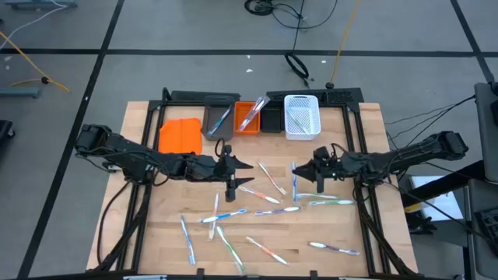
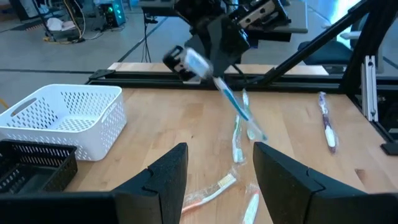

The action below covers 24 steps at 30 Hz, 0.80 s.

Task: Pick & Place Toothbrushes
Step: Put the blue toothbrush into the gray bin

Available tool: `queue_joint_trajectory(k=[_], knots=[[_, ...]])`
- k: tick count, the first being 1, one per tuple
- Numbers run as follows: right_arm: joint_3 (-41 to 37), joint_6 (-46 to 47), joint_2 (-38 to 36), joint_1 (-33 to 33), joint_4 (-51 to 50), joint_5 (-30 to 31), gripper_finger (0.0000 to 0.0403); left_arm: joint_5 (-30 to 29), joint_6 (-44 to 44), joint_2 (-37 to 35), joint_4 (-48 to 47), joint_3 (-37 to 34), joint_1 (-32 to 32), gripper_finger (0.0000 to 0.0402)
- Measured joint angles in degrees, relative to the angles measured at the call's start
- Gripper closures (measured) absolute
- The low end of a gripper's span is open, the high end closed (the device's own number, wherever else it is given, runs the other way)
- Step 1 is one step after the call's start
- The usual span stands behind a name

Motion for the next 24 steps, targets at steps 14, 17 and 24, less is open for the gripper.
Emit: queue_joint_trajectory(k=[14,17,24], knots=[[0.9,-16.5,11.3,-0.8,25.2,1.3,0.0396,0.0,-2.1,0.0,5.2,0.0,0.0,0.022],[3.4,-21.0,13.4,-1.1,25.1,1.2,0.0396,0.0,-2.2,0.0,5.5,0.0,0.0,0.022],[10.4,-28.7,16.5,-1.2,23.7,1.0,0.0396,0.0,-2.9,0.0,6.0,0.0,0.1,0.022]])
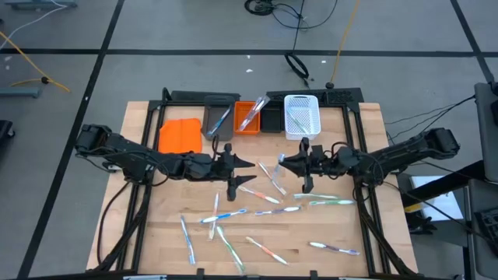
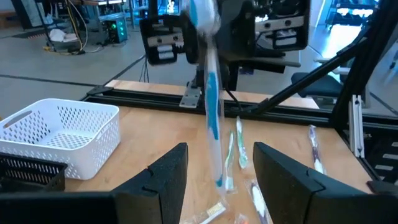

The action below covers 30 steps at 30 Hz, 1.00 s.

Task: Pick & Place Toothbrushes
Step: Put the blue toothbrush into the gray bin

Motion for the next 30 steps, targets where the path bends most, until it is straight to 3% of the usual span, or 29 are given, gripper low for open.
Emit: queue_joint_trajectory(k=[12,24,30], knots=[[7.7,-6.2,5.3,0.0,-0.9,-0.2,0.0396,0.0,-0.3,0.0,2.7,0.0,0.1,0.022],[14.2,-7.7,12.0,-2.0,-0.7,-4.9,0.0396,0.1,-1.7,0.0,4.5,0.0,2.8,0.022],[16.0,-7.6,14.9,-3.8,-0.9,-6.1,0.0396,4.1,-1.7,0.6,6.3,0.0,3.2,0.022]])
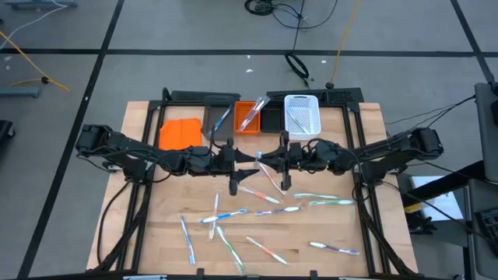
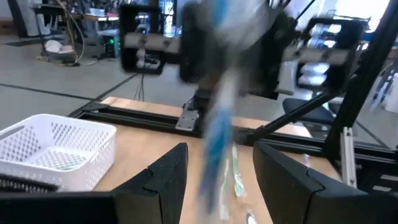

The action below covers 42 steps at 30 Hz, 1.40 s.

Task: Pick & Place Toothbrushes
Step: Put the blue toothbrush into the gray bin

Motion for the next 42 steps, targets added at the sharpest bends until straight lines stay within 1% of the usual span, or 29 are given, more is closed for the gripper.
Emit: queue_joint_trajectory(k=[7,10,14,16,20,21,29,32,38,42], knots=[[0.3,0.0,0.7,-0.3,0.8,0.0,0.0396,0.1,0.4,0.0,0.0,0.0,0.0,0.0221],[0.3,0.0,0.6,-0.3,1.1,0.0,0.0396,0.2,0.3,0.0,-0.1,0.0,0.2,0.0236],[0.3,0.0,0.7,-0.3,1.0,-0.3,0.0396,0.5,0.5,0.0,-0.1,0.0,0.3,0.0281],[0.3,0.0,0.6,-0.3,1.0,-1.5,0.0396,0.9,1.0,0.0,0.0,0.0,0.3,0.0311],[0.3,0.1,0.6,-0.3,0.9,-1.5,0.0395,1.8,1.6,0.0,0.0,0.0,0.3,0.0378],[0.3,0.2,0.6,-0.3,1.0,-1.4,0.0394,1.8,1.9,0.0,0.0,0.0,0.3,0.0387],[0.3,-0.1,0.6,-0.3,0.2,-1.4,0.0373,1.9,2.4,0.0,-0.9,0.0,0.3,0.0396],[0.3,-0.3,0.6,-0.3,-0.9,-1.3,0.0364,0.8,2.6,-0.4,-2.6,0.0,0.2,0.0398],[0.3,-2.2,-0.3,-0.4,-3.4,-1.0,0.0337,-3.4,2.9,-3.4,-8.9,0.0,0.2,0.0399],[0.3,-3.1,-0.5,-0.3,-3.3,-1.4,0.0312,-7.9,3.4,-6.4,-12.9,0.1,0.3,0.0399]])
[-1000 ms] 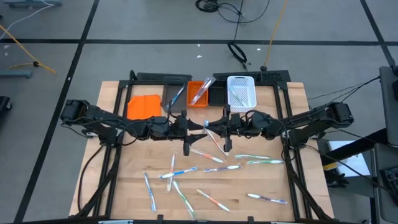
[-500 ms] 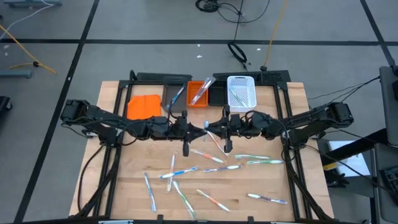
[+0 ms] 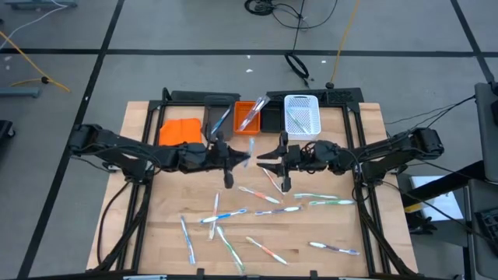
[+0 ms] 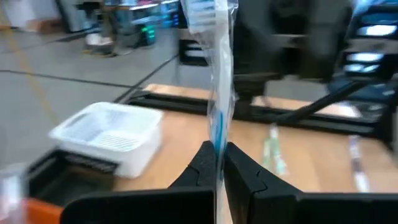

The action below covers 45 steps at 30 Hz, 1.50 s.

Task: Pick & Place Toothbrushes
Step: Put the blue toothbrush into the gray bin

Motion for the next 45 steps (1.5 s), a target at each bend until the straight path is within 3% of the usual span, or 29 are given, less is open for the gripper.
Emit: queue_joint_trajectory(k=[9,19,37,45], knots=[[0.0,0.6,0.0,0.1,-3.4,0.1,0.027,-10.2,2.7,-6.5,-9.0,0.0,2.1,0.04],[0.0,1.0,0.0,1.7,-6.6,0.1,0.0267,-10.5,1.9,-9.7,-15.6,0.0,12.6,0.04],[0.0,1.0,0.0,3.8,-9.5,0.1,0.0269,-0.2,0.3,-9.5,-21.8,0.0,34.6,0.0397],[0.0,1.0,0.0,3.8,-9.7,0.1,0.0272,6.4,-1.0,-4.8,-23.0,0.0,41.9,0.0393]])
